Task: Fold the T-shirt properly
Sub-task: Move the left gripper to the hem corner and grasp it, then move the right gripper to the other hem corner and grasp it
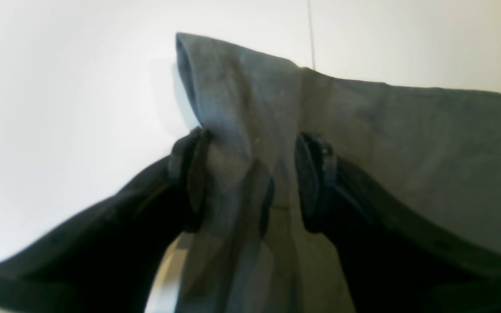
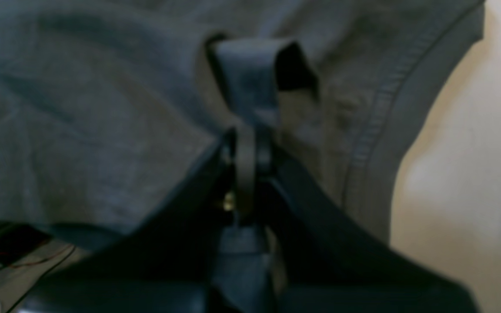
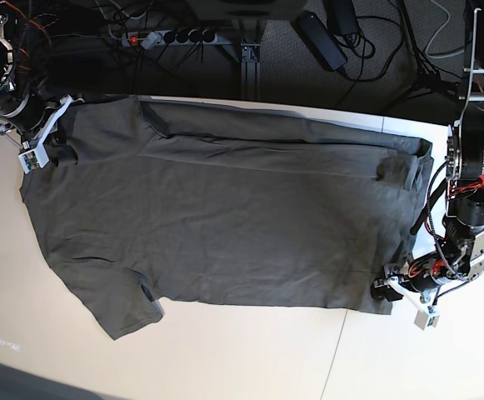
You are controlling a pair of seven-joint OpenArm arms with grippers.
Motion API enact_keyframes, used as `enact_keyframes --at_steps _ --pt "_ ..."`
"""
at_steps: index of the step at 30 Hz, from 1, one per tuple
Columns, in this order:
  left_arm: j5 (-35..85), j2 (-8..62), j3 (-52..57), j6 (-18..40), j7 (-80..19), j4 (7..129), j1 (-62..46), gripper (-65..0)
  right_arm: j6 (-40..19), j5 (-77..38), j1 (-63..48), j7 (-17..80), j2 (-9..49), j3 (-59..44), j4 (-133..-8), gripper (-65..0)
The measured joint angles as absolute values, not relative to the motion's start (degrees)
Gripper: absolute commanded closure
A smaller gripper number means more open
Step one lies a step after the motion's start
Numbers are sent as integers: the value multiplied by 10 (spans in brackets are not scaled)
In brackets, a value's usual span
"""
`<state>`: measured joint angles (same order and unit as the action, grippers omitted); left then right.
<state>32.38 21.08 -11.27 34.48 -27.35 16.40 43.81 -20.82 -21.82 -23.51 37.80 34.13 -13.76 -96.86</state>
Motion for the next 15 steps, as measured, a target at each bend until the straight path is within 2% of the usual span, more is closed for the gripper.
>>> enact_keyframes --at_steps 6,10,15 --pt "319 206 -113 345 -282 164 438 -176 -208 -218 -235 380 341 -138 -969 0" --pt "279 203 -112 345 -270 164 438 0 -208 -232 -235 380 341 -138 -969 0" --pt "279 202 -112 345 -270 164 438 0 -208 -242 -235 380 341 -138 -969 0"
